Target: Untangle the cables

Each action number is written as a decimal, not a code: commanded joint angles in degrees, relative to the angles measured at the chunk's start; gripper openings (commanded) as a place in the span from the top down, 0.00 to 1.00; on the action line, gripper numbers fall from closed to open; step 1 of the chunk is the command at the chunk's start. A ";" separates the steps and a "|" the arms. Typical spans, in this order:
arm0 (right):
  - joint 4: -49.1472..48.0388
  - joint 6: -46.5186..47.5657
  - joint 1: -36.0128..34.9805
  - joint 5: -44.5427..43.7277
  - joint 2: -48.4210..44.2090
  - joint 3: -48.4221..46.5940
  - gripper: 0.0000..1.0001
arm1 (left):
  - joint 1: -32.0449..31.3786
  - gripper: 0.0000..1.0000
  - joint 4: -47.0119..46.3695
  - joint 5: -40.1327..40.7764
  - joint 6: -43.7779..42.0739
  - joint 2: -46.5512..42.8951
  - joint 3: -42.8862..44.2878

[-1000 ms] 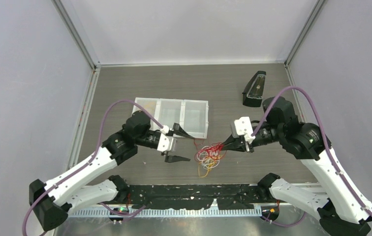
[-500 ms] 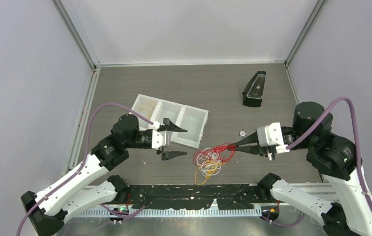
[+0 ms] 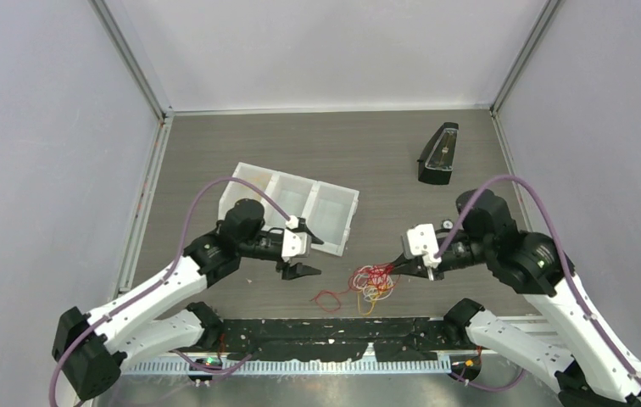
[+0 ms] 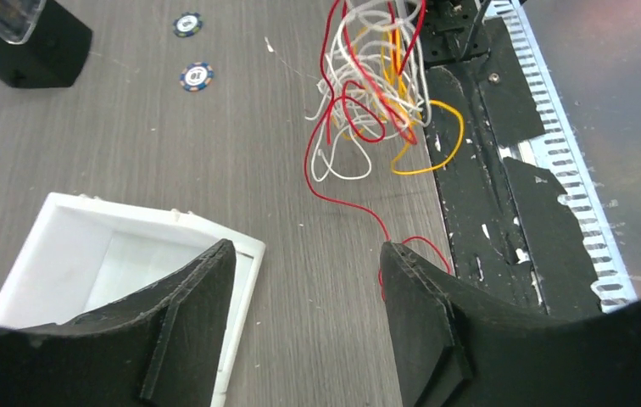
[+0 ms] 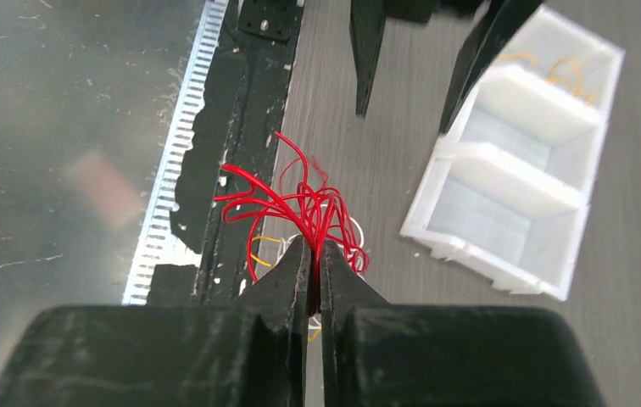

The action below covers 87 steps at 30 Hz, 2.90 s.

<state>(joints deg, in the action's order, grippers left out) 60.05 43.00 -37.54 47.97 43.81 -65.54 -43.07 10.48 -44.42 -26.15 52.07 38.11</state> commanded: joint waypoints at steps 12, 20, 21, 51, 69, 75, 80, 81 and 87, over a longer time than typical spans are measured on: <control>-4.25 4.62 -0.25 7.35 -0.44 -8.46 0.94 | -3.04 0.19 -21.34 -5.57 -4.22 22.45 0.50; -3.96 5.00 -0.34 8.55 0.15 -9.22 0.94 | -6.80 0.25 -31.04 -3.89 4.81 25.45 1.31; -3.80 5.12 -0.34 8.53 0.16 -9.18 0.94 | -7.00 0.25 -32.14 -3.29 5.55 25.78 1.46; -7.63 2.45 -0.34 8.89 -0.38 -5.46 0.95 | -13.69 0.51 -37.65 0.59 16.79 15.32 1.35; -9.86 1.45 -0.43 9.48 0.22 -4.30 0.95 | -14.64 0.59 -45.51 5.96 29.21 19.87 4.64; -10.91 0.68 -0.42 8.94 -0.11 -4.08 0.95 | -15.89 0.50 -47.53 7.69 30.46 20.28 2.92; -11.44 0.07 -0.42 8.44 -0.57 -3.06 0.95 | -17.72 0.54 -49.50 12.46 31.71 20.81 2.93; -11.62 -0.06 -0.45 8.39 -0.81 -2.82 0.94 | -18.28 0.54 -49.82 13.76 32.00 20.88 2.71; -11.88 -0.89 -0.43 6.07 -1.80 -1.71 0.95 | -19.77 1.00 -50.27 19.96 33.78 18.94 0.45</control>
<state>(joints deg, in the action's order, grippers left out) 50.65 43.18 -37.56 55.70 42.96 -67.66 -62.28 -36.67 -30.55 6.15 72.93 39.57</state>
